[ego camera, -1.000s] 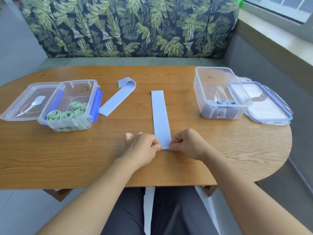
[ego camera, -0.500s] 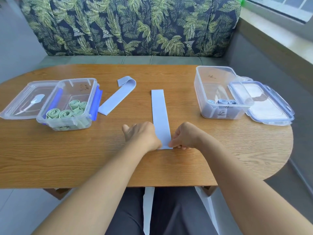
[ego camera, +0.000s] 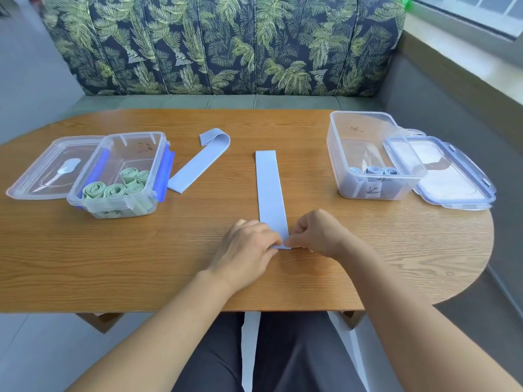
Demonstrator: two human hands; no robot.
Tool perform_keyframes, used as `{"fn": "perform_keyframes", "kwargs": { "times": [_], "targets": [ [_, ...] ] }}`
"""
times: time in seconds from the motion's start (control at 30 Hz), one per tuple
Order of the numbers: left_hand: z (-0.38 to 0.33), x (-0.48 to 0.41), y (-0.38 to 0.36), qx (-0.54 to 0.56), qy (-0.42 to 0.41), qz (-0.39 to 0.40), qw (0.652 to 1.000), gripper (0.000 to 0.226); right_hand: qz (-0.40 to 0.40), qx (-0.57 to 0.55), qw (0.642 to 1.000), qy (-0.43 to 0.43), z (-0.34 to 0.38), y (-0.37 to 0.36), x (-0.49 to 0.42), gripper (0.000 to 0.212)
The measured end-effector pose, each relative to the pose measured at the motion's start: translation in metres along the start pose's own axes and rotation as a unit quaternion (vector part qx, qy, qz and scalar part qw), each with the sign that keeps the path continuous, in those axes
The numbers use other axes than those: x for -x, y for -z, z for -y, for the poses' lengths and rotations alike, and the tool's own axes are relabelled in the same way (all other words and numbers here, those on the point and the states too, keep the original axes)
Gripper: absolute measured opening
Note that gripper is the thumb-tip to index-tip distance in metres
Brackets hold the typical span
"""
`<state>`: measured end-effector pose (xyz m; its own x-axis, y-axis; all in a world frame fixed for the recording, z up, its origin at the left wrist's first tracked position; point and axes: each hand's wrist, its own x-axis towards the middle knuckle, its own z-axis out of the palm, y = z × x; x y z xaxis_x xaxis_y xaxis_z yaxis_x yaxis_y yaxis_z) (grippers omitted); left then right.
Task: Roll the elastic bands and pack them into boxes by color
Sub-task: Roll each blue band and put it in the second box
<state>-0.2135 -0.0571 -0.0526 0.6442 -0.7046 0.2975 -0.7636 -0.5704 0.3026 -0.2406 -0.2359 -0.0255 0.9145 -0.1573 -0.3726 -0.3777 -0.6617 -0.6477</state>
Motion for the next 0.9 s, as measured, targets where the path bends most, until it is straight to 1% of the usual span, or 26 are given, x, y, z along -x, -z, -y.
{"fn": "perform_keyframes", "kwargs": {
  "times": [0.07, 0.1, 0.17, 0.2, 0.23, 0.27, 0.3, 0.37, 0.47, 0.53, 0.67, 0.8, 0.9],
  "targets": [
    [0.002, 0.000, -0.005, 0.010, 0.003, -0.016, 1.000, 0.008, -0.023, -0.012, 0.999, 0.022, -0.005, -0.004, 0.003, 0.027],
    [0.002, -0.001, -0.005, 0.015, 0.007, -0.019, 1.000, 0.008, -0.049, -0.035, 0.998, 0.034, -0.009, -0.006, 0.007, 0.022],
    [0.003, -0.002, -0.006, 0.025, 0.013, -0.023, 0.999, 0.008, -0.135, -0.084, 0.985, 0.067, -0.018, -0.013, 0.015, 0.017],
    [0.003, -0.001, -0.007, 0.031, 0.016, -0.024, 0.999, 0.008, -0.189, -0.078, 0.975, 0.092, -0.021, -0.017, 0.019, 0.014],
    [0.004, 0.000, -0.007, 0.037, 0.021, -0.022, 0.999, 0.008, -0.234, -0.047, 0.963, 0.123, -0.024, -0.021, 0.023, 0.011],
    [0.004, 0.000, -0.007, 0.040, 0.022, -0.024, 0.999, 0.008, -0.261, -0.009, 0.952, 0.160, -0.027, -0.027, 0.026, 0.007],
    [0.004, 0.000, -0.008, 0.041, 0.023, -0.026, 0.999, 0.008, -0.267, 0.023, 0.943, 0.195, -0.028, -0.033, 0.028, 0.007],
    [0.004, 0.000, -0.008, 0.044, 0.025, -0.030, 0.998, 0.008, -0.256, 0.061, 0.934, 0.244, -0.030, -0.044, 0.027, 0.010],
    [0.003, 0.000, -0.007, 0.061, 0.034, -0.039, 0.997, 0.008, -0.257, 0.074, 0.924, 0.273, -0.031, -0.048, 0.025, 0.009],
    [0.003, 0.002, -0.006, 0.077, 0.048, -0.039, 0.995, 0.010, -0.257, 0.069, 0.926, 0.268, -0.031, -0.048, 0.023, 0.008],
    [0.006, 0.008, -0.005, 0.116, 0.103, 0.011, 0.988, 0.019, -0.239, 0.065, 0.936, 0.251, -0.027, -0.046, 0.021, 0.006],
    [0.007, 0.007, -0.006, 0.128, 0.122, -0.008, 0.984, 0.014, -0.222, 0.078, 0.942, 0.239, -0.023, -0.041, 0.019, 0.009],
    [0.006, 0.004, -0.005, 0.121, 0.147, -0.015, 0.982, 0.010, -0.191, 0.085, 0.957, 0.203, -0.018, -0.037, 0.018, 0.013]
  ]
}}
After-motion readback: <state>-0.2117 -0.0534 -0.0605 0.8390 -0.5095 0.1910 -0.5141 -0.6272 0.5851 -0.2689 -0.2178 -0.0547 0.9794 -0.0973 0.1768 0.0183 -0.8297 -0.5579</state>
